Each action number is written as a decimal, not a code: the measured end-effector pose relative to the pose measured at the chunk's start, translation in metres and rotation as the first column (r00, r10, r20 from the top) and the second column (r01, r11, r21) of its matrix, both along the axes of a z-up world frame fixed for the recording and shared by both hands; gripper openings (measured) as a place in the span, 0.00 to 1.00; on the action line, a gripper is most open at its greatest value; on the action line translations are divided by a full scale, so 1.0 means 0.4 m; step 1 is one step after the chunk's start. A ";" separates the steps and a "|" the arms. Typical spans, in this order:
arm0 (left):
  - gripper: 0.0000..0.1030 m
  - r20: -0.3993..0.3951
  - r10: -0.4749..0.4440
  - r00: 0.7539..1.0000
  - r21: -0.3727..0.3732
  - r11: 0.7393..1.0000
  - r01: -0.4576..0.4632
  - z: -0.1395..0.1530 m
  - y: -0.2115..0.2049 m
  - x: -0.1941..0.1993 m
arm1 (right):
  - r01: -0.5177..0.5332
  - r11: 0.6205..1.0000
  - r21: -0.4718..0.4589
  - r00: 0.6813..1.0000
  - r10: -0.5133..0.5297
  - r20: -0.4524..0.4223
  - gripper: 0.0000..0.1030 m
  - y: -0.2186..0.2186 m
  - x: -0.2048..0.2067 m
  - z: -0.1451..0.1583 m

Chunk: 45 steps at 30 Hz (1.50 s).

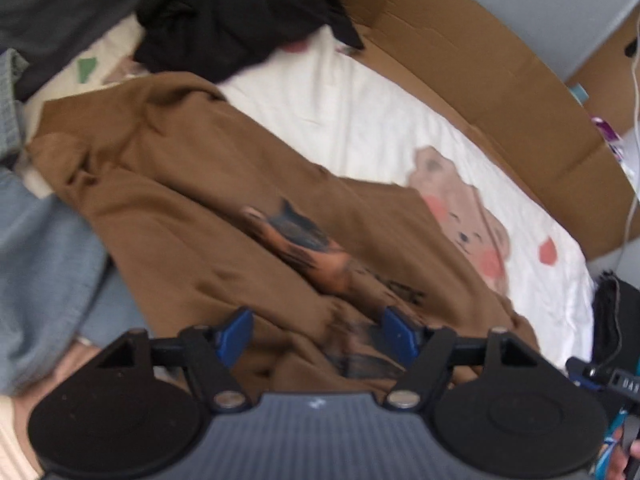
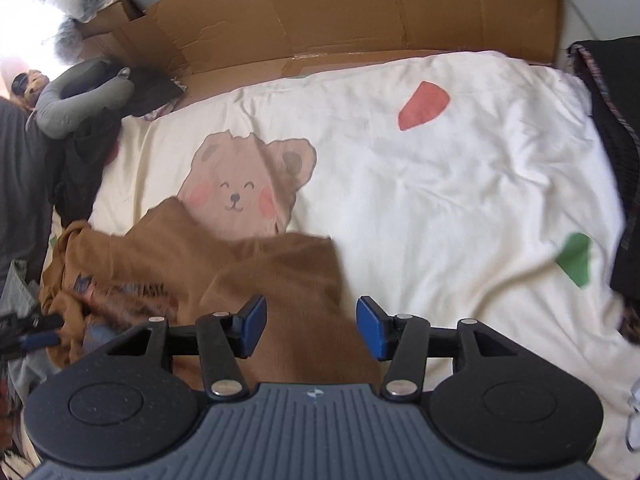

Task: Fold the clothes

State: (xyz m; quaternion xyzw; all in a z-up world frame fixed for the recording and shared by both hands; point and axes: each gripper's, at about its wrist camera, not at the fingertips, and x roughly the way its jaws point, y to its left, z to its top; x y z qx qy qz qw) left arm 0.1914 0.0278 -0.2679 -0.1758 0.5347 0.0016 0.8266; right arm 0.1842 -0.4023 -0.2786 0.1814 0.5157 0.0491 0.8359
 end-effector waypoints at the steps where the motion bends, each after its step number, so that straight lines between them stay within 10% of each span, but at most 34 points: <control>1: 0.73 0.000 0.008 1.000 0.012 1.000 -0.008 -0.005 0.007 0.004 | -0.002 1.000 -0.004 1.000 0.002 -0.003 0.56 0.001 0.021 -0.011; 19: 0.73 -0.053 0.124 0.991 0.148 0.982 -0.115 -0.097 0.057 0.021 | -0.320 0.944 -0.079 0.942 0.326 0.083 0.47 0.172 0.244 -0.089; 34: 0.77 0.046 0.220 0.974 0.168 0.960 -0.225 -0.032 0.163 0.014 | -0.458 0.870 -0.184 0.885 0.466 -0.001 0.47 0.240 0.240 -0.184; 38: 0.77 0.049 0.187 0.981 0.153 0.969 -0.193 -0.038 0.143 0.007 | -0.489 0.838 -0.243 0.864 0.504 -0.001 0.40 0.262 0.222 -0.192; 41: 0.77 0.051 0.175 0.983 0.150 0.972 -0.180 -0.040 0.133 0.002 | -0.490 0.824 -0.285 0.860 0.510 -0.006 0.07 0.261 0.217 -0.180; 45: 0.78 0.063 0.171 0.983 0.155 0.971 -0.179 -0.036 0.135 0.005 | -0.481 0.823 -0.302 0.858 0.513 0.032 0.05 0.244 0.190 -0.143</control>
